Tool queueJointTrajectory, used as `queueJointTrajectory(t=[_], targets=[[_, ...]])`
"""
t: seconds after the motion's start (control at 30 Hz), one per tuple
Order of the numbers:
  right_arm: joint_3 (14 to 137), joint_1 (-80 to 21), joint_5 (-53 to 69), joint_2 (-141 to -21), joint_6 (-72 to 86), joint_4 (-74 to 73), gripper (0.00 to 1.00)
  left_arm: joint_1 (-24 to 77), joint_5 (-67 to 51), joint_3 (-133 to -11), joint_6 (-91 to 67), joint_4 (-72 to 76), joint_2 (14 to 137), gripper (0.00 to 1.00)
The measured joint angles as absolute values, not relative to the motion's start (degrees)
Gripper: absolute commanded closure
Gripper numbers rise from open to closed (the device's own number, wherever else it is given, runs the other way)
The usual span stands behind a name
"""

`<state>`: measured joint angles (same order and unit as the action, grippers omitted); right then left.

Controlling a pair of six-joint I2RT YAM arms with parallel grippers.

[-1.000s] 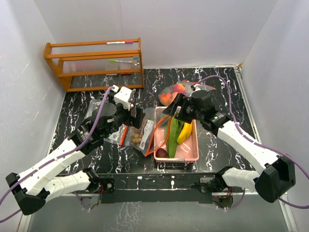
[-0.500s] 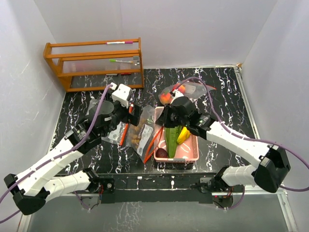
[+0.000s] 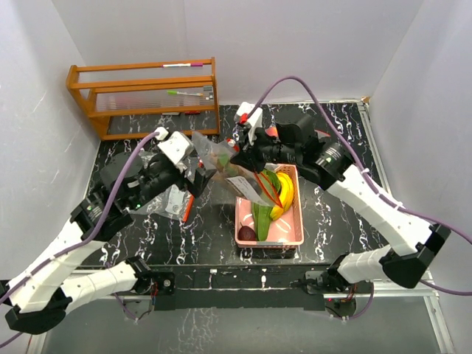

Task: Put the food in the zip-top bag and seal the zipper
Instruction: Pick up the zipper food storage bag at the center of the board, then zip the zipper food storage bag.

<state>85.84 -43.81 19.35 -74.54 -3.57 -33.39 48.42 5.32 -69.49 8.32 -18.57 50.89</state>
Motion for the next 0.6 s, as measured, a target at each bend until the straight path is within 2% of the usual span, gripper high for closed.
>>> queueJointTrajectory(t=[0.37,0.6], targets=[[92.73,-43.81,27.97,-80.95,-15.35,-48.64,0.92,48.4,-8.43,-71.11,16.51,-22.13,42.61,0.03],[94.32,-43.81,32.03,-79.77,-17.74,-51.42,0.92,48.4,-14.96,-71.2,17.5,-23.42,45.25,0.03]])
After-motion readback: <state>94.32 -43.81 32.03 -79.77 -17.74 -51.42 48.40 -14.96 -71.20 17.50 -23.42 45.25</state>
